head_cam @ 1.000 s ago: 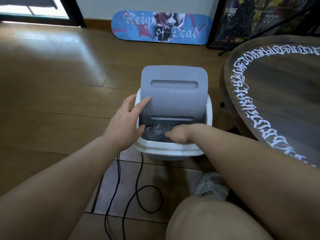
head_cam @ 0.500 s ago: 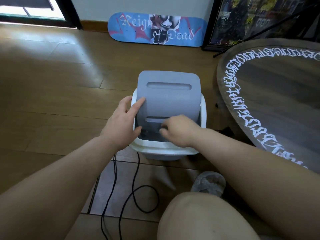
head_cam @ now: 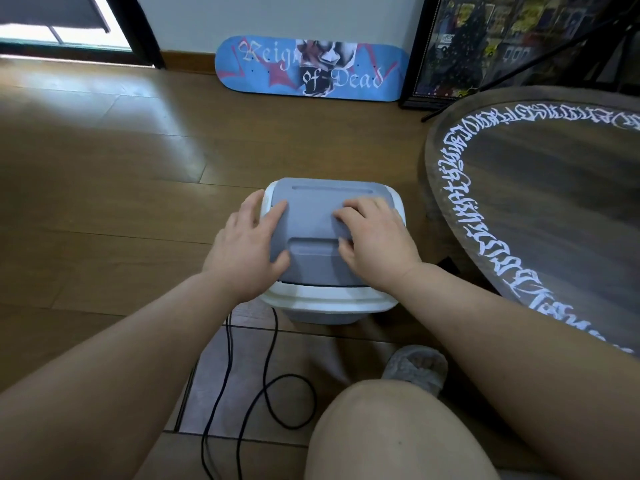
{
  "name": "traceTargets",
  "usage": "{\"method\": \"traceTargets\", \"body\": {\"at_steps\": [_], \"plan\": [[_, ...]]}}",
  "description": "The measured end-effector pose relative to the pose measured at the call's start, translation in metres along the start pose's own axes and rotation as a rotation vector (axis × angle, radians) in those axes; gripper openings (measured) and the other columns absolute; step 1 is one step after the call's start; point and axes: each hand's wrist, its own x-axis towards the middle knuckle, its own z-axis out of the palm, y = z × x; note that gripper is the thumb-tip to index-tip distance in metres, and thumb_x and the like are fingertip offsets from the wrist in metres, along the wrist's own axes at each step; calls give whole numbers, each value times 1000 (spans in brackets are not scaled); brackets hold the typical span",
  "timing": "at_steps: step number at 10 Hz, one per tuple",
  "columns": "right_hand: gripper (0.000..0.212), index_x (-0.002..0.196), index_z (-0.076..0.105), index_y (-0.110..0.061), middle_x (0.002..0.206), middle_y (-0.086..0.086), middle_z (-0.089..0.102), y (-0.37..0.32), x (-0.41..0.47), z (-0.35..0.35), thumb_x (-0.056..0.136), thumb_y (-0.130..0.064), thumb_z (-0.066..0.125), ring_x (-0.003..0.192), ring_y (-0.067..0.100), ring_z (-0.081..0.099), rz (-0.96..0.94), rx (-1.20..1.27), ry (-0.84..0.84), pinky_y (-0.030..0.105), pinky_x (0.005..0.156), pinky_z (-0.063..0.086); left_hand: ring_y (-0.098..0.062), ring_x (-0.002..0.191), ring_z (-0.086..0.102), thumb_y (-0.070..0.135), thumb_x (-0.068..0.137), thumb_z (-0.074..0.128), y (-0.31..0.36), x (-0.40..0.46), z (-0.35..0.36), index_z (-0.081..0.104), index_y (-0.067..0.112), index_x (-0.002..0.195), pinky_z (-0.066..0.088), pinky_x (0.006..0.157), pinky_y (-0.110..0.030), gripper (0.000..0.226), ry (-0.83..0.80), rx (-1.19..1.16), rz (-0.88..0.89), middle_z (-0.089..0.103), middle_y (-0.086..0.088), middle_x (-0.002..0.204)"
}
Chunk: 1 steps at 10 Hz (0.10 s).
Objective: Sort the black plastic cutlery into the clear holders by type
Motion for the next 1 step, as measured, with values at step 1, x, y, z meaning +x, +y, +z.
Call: {"method": "traceTargets", "body": {"at_steps": [1], "plan": [[36,126,57,-12,128,5,53,1,-5,-4,90,-18,54,122,26,44,10,40,10,36,101,38,-30,136,21,48,88,51,10,0,-6,25,28,147,30,106,-46,68,42,72,16,6,-3,158]]}}
